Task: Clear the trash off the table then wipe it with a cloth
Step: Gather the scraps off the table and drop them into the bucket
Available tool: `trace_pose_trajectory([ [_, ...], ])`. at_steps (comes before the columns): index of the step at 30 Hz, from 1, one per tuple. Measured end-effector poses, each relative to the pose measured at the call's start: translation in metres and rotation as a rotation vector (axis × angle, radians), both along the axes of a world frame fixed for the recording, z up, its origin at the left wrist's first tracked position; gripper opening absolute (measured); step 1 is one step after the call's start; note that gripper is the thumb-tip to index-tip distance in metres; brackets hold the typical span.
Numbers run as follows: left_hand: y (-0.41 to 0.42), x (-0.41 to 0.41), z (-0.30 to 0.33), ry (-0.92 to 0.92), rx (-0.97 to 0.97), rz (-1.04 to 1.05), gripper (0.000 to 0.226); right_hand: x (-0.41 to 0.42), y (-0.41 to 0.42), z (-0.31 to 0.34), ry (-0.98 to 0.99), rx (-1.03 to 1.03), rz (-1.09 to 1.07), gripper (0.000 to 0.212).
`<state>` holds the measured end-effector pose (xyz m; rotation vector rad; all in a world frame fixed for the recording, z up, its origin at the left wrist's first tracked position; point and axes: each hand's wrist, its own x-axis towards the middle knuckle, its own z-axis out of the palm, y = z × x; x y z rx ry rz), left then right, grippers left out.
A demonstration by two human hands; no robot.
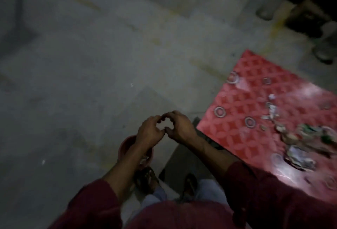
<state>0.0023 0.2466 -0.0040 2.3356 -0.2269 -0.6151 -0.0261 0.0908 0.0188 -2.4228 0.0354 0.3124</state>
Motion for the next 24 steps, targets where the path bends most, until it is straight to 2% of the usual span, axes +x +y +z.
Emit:
trace_pose_trajectory([
  [4,-0.078,-0.033,0.030,-0.108,-0.096,-0.127,0.044,-0.071,-0.089,0.030,-0.077,-0.006,-0.255,0.051],
  [7,-0.149,-0.056,0.036,-0.111,-0.130,-0.249,0.048,-0.131,-0.171,0.031,-0.057,-0.064,-0.460,0.054],
  [11,-0.254,-0.086,0.039,-0.029,-0.113,-0.366,0.076,-0.207,-0.287,0.030,0.057,-0.164,-0.637,0.074],
  [15,-0.344,-0.108,0.020,0.120,-0.011,-0.367,0.123,-0.268,-0.378,0.014,0.238,-0.226,-0.671,0.119],
  [18,-0.389,-0.115,0.004,0.188,0.040,-0.268,0.149,-0.291,-0.418,-0.004,0.298,-0.229,-0.650,0.152],
  [20,-0.413,-0.110,0.000,0.145,0.128,-0.252,0.154,-0.294,-0.436,-0.010,0.306,-0.248,-0.621,0.159],
  [24,-0.457,-0.084,-0.010,0.141,0.229,-0.205,0.147,-0.294,-0.461,-0.028,0.317,-0.226,-0.618,0.159],
])
